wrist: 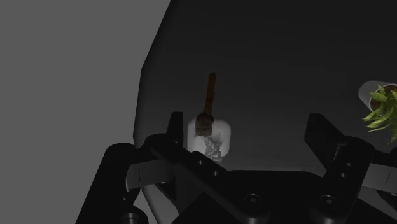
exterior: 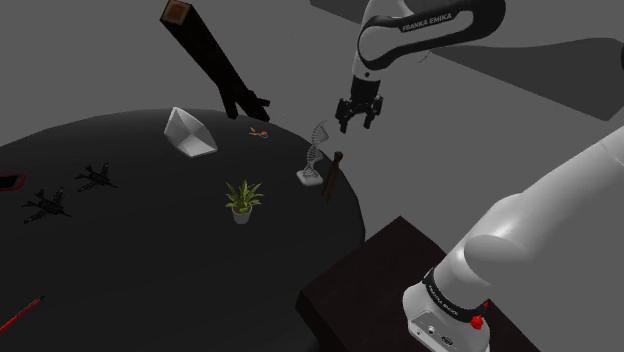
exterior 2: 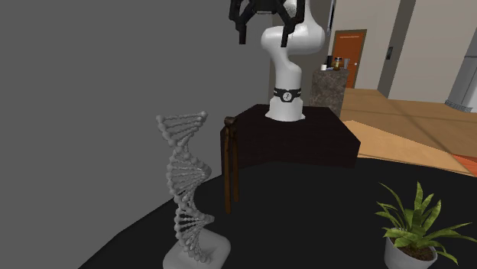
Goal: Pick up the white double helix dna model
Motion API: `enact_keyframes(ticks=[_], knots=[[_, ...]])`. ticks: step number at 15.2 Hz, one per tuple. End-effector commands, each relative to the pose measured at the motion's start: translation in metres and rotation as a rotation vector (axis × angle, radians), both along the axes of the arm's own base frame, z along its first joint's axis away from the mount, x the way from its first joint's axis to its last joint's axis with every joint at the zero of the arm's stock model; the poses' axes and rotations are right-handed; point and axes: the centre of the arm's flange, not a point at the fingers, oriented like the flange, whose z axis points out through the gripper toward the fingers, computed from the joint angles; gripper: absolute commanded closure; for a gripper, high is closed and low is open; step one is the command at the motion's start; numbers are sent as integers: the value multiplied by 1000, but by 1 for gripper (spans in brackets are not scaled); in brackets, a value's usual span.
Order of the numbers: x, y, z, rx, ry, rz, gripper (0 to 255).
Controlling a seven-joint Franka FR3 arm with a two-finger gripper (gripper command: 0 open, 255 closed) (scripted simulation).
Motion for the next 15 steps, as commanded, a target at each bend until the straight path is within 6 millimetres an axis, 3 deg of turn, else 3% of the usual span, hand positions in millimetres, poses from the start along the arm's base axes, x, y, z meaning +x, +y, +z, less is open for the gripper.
enact_keyframes(ticks=[1,15], knots=[[20,-8,-11,-12,-13,-1,0],[171,-59,-73,-93,-90,-9,0]])
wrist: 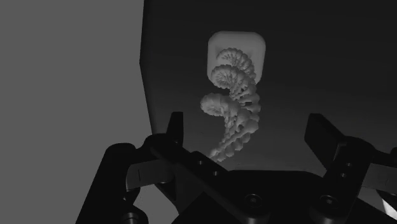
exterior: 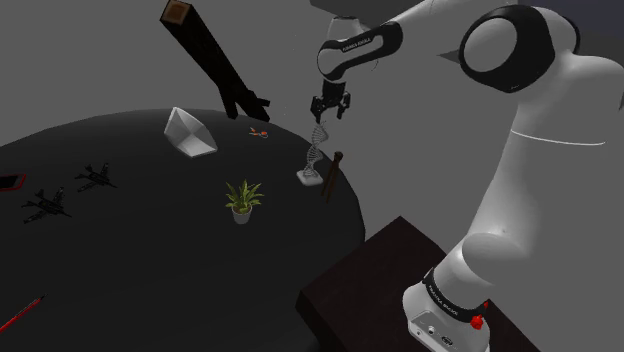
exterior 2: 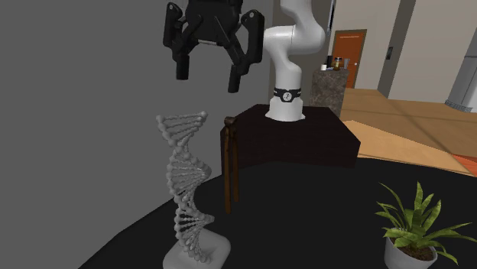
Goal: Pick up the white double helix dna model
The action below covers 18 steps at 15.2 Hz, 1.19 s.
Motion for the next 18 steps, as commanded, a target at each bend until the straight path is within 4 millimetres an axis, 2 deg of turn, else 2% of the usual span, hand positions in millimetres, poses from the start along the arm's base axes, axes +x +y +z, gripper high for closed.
enact_keyframes(ticks=[1,8,10,11,18], knots=[[21,-7,-11,-11,-10,-1,0],[21,-7,-48,-11,-10,-1,0],[21,-7,-51,-11,-10,-1,0],[20,-7,-52,-10,-10,-1,255],[20,-6,-52,-11,-10,-1,255]])
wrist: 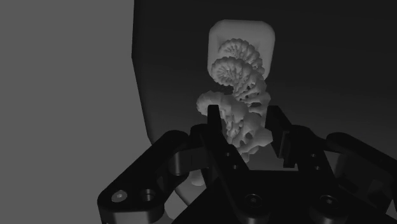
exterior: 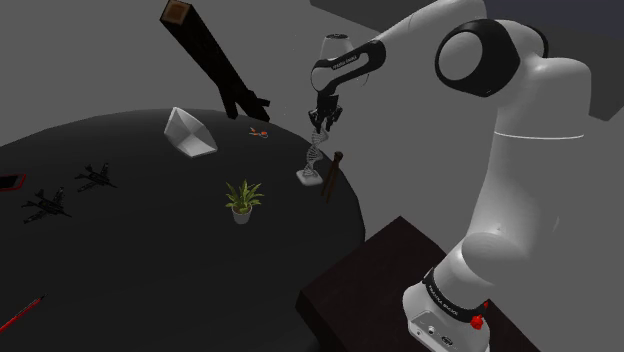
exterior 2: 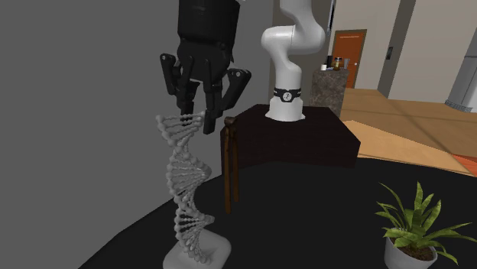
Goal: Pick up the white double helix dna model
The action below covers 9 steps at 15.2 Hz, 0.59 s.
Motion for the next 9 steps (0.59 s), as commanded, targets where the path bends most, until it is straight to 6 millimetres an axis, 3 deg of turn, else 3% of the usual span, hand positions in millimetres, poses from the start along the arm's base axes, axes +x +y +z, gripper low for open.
enact_keyframes(ticks=[1,9], knots=[[0,1,-1,1,1,0,255],[0,0,37,1,1,0,255]])
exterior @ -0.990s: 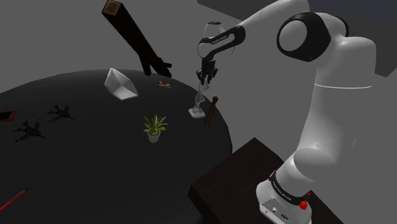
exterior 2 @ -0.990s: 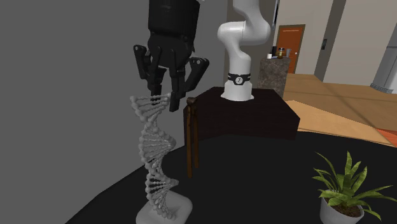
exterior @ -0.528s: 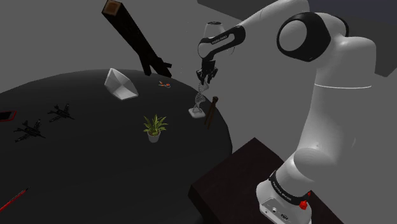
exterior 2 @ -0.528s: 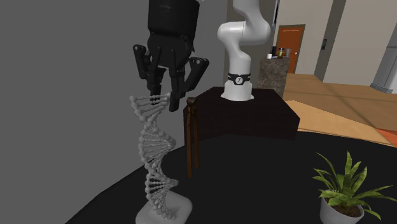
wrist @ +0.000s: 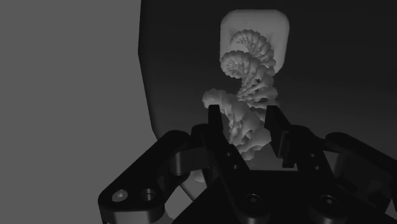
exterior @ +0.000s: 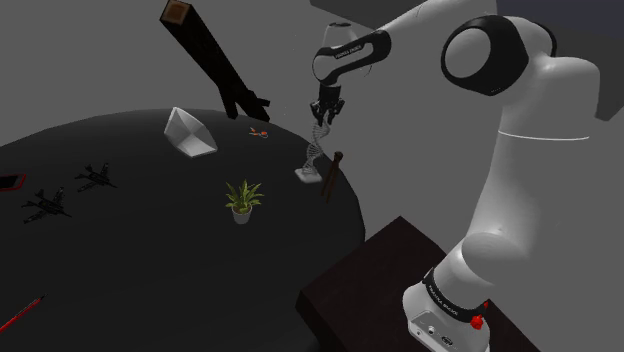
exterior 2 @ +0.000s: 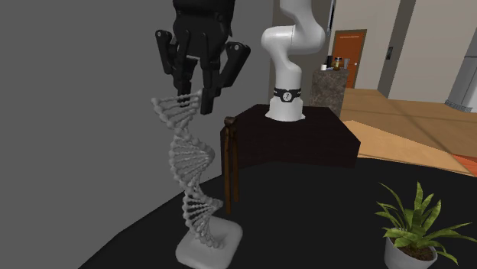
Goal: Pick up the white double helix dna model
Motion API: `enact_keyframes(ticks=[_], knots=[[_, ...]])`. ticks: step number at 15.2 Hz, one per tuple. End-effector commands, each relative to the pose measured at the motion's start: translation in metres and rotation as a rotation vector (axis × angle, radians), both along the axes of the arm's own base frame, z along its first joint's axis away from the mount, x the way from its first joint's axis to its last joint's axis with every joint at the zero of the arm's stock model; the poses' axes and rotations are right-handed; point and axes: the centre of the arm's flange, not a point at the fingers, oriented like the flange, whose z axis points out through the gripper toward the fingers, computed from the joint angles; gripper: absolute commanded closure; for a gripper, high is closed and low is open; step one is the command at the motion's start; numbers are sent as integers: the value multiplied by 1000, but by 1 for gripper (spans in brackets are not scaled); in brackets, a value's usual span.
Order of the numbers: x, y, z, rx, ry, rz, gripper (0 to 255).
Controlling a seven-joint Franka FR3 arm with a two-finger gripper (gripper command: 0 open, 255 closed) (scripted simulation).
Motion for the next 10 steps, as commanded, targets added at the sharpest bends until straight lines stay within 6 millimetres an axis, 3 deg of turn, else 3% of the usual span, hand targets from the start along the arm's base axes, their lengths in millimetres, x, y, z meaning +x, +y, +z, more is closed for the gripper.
enact_keyframes(ticks=[1,8,10], knots=[[0,2,11,0,-1,0,255],[0,2,48,0,-1,0,255],[0,2,49,0,-1,0,255]])
